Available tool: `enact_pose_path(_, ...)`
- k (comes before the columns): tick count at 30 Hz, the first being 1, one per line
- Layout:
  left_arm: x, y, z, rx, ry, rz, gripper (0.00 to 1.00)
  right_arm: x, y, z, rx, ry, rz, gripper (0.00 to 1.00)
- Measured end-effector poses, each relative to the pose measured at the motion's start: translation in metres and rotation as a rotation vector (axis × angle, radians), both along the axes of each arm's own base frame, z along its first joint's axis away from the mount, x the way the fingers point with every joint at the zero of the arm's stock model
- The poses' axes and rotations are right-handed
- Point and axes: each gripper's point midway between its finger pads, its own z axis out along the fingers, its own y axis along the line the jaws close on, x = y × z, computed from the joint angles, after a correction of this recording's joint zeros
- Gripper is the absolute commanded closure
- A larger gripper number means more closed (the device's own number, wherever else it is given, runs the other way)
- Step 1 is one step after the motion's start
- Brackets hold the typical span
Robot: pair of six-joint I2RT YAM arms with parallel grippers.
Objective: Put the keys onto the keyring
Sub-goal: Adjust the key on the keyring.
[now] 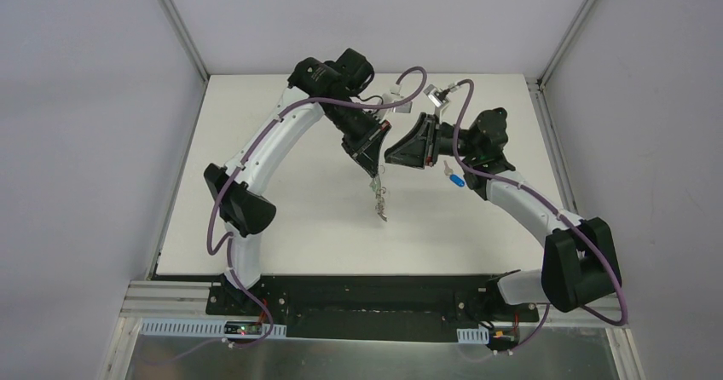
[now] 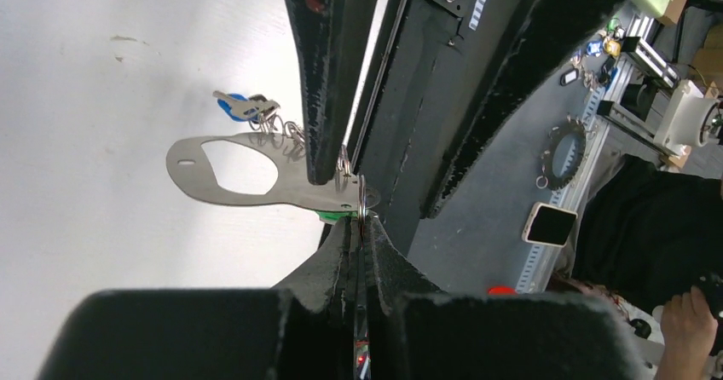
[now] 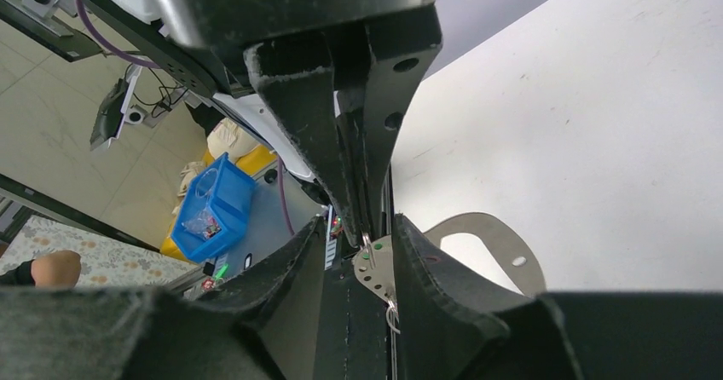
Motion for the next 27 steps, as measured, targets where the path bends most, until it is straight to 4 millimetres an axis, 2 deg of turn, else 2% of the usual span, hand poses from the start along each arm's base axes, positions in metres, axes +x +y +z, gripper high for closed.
enact_pose_path(8,-0.007,0.003,0.001,0.016,0.016,-0.011,1.00,-0.005,0.005,-0.013,-0.037,-0.007,0.017,0.65)
enact_pose_path(19,-0.009,0.004,0.001,0.021,0.023,-0.013,1.00,-0.018,0.014,-0.020,-0.055,-0.007,0.064,0.81)
enact_pose_path(25,-0.009,0.005,0.001,0.022,0.025,-0.014,1.00,-0.020,0.016,-0.020,-0.056,-0.009,0.074,0.99)
enact_pose_path(27,-0.009,0.005,0.001,0.023,0.025,-0.013,1.00,-0.021,0.016,-0.021,-0.056,-0.004,0.080,1.00)
